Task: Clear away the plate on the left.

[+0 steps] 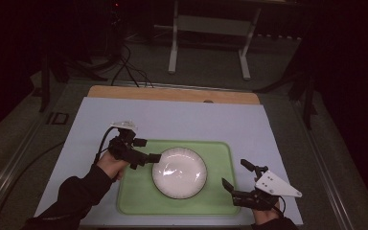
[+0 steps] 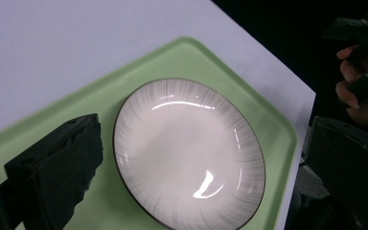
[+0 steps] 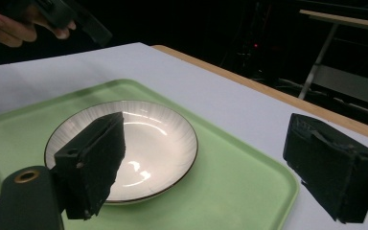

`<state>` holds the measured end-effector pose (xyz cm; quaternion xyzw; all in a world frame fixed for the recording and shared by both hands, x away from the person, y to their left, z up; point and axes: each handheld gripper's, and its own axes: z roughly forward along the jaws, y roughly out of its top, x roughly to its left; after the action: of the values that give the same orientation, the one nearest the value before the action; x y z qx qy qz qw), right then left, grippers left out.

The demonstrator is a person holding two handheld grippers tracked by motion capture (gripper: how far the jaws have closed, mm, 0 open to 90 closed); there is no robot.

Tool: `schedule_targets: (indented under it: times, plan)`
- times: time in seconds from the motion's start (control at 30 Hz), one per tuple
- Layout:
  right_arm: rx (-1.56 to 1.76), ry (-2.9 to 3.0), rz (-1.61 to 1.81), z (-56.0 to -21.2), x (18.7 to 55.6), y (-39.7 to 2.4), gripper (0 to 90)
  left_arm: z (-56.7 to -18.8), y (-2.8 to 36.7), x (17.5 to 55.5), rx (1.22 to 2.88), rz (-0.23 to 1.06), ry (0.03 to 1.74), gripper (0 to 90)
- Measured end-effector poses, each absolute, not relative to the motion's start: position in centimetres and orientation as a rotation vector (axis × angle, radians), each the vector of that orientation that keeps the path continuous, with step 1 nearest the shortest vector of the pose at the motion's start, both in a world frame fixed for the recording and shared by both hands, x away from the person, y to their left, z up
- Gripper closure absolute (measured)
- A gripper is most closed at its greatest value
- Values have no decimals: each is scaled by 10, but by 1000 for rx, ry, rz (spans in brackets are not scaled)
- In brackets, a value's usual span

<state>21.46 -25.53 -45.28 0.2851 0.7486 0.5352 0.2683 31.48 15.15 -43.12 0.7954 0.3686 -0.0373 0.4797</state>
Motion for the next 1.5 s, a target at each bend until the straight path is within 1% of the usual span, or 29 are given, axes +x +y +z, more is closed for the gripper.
schedule_targets:
  times: [0.1,0.3,0.5,0.8,1.17,1.27,1.5]
  plan:
    - [770,2019,1444,-453,214,-256,143,-426,152,306,1942,-32,867,0]
    - [770,2019,1443,-453,214,-255,143,-419,154,293,1966,22,820,0]
    - [768,2020,1442,-453,214,-255,143,-418,162,287,1948,27,822,0]
    - [766,2026,1438,-453,215,-254,143,-416,176,273,1945,90,795,0]
    - [765,2034,1437,-454,216,-252,143,-427,193,262,1942,108,779,0]
    - [759,2037,1435,-455,216,-252,143,-430,196,257,1940,132,765,0]
    - [764,2039,1434,-455,216,-252,143,-444,204,251,1943,152,766,0]
